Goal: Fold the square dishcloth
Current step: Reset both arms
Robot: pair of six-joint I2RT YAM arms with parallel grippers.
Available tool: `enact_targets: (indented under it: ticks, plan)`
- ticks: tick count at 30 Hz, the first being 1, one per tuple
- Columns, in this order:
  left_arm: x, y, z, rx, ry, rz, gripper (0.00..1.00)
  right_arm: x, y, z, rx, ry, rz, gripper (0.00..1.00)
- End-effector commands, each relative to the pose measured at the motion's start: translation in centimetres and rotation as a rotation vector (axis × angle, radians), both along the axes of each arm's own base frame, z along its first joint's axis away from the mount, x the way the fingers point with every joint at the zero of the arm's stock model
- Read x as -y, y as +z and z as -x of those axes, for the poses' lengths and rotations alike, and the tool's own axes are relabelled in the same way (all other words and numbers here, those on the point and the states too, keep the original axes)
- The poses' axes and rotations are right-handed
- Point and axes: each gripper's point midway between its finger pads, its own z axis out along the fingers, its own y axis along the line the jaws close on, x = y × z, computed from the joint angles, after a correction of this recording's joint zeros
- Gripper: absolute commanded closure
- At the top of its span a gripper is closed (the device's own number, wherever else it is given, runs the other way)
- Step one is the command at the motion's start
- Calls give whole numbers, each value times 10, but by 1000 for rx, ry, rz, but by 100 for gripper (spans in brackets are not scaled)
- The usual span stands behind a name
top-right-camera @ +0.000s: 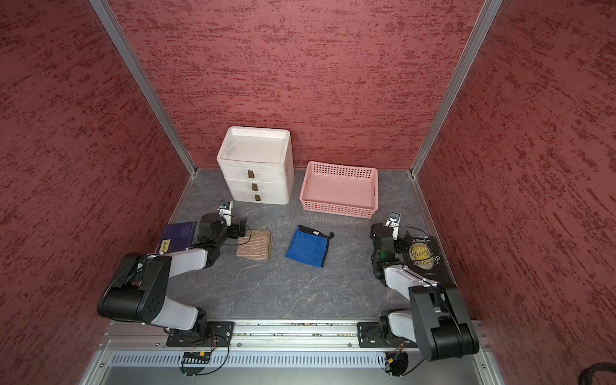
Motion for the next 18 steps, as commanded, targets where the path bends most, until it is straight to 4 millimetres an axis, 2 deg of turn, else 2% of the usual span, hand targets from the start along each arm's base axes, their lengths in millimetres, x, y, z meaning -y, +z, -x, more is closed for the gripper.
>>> enact_targets:
  ticks: [1, 3, 4, 5, 6, 10, 16, 18]
  plan:
    - [-11, 31, 17, 251, 14, 63, 0, -14, 39, -22, 212, 121, -32, 1]
    - [-13, 36, 22, 354, 4, 60, 0, -23, 37, -25, 246, 181, -57, 2]
    - [-10, 39, 23, 367, 0, 47, 0, -25, 31, -25, 255, 198, -57, 2]
    - [-5, 44, 21, 356, -23, 47, 0, -28, 33, -25, 295, 223, -54, 1]
    - [-9, 32, 16, 293, 5, 51, 0, -34, 27, -26, 272, 263, -56, 2]
    - [-36, 28, -4, 229, 146, 82, 0, -50, 9, -45, 210, 371, -61, 2]
    - [-46, 25, -9, 186, 173, 117, 0, -56, 3, -59, 134, 402, -69, 1]
    - [-46, 25, -9, 187, 172, 116, 0, -48, 2, -58, 126, 351, -78, 1]
